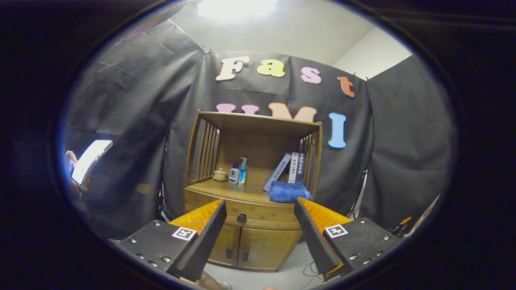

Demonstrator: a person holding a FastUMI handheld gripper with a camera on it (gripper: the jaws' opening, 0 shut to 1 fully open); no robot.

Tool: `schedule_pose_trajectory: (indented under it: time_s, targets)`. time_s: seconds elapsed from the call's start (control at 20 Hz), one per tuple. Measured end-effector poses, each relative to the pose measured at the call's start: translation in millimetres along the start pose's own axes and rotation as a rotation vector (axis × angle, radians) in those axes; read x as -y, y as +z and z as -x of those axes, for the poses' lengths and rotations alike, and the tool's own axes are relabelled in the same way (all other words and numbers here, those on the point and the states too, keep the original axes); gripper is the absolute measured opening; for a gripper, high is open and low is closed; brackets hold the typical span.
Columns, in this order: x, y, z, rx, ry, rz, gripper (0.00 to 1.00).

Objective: Pull open the drawer, take out the items inside it, and place them on the countertop above the cabinet.

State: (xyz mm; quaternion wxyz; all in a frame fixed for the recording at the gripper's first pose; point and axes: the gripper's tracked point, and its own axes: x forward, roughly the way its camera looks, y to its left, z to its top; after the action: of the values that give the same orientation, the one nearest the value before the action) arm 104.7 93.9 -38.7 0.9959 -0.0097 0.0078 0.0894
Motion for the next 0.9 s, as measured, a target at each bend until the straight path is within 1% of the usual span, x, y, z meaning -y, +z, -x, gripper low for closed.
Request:
schedule_pose_trajectory:
  time_s: [0.3,0.55,0.7,0.8,0.9]
  targets:
    - [-29.1,-36.1,-89.0,-0.006,0.033,-0.009,1.00]
    - [-45.0,-77.5,-162.2,-0.033,0.024,-0.037,1.00]
    - [-52.2,-117.3,-198.6,-0.085,0.002,-0.026,1.00]
    - [-54.3,-147.3,-218.3,-0.133,-0.013,-0.045,1.00]
    - [-55.0,-177.0,-233.6,-0.186,-0.029,-0.060,0.94]
